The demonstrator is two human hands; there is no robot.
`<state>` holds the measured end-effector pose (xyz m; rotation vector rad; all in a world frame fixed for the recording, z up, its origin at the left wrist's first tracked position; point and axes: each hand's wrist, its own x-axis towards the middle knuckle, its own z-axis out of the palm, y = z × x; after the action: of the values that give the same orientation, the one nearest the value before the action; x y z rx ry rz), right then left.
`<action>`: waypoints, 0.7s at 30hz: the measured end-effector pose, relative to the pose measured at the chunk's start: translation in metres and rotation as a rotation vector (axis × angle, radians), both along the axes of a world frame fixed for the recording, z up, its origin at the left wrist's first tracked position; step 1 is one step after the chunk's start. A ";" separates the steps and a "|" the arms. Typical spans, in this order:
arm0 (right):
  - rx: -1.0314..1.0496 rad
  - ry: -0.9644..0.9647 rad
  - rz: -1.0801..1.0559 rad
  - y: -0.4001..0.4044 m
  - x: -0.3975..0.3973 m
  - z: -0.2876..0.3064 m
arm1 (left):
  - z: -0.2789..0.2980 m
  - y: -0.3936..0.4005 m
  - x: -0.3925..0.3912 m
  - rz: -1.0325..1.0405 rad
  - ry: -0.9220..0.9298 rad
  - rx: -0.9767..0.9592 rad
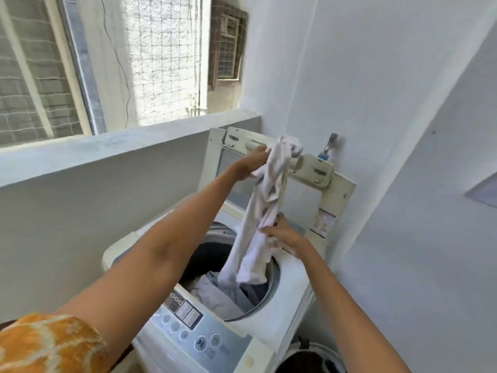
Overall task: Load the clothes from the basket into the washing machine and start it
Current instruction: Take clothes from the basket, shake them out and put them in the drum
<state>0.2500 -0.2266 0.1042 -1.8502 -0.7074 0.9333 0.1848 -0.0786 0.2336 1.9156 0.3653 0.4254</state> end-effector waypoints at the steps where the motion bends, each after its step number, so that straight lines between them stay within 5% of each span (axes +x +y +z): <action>1: -0.068 0.047 0.083 0.003 0.001 -0.014 | -0.022 0.016 -0.005 -0.003 0.074 0.008; 7: 0.131 0.159 -0.027 0.038 -0.002 -0.057 | -0.143 0.074 -0.031 -0.110 0.582 0.283; 10: 0.013 0.082 0.100 0.059 -0.005 -0.077 | -0.181 0.089 -0.029 -0.190 0.673 0.250; 16: -0.033 -0.021 -0.396 0.075 0.026 -0.131 | -0.225 0.146 -0.026 -0.172 0.856 0.389; 21: -0.072 0.034 0.076 0.105 0.013 -0.174 | -0.279 0.157 -0.009 -0.422 0.836 0.245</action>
<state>0.2628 -0.1216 -0.0701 -1.8767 -0.7364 1.0499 0.1753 0.0781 -0.0454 2.2714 0.4362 -0.6646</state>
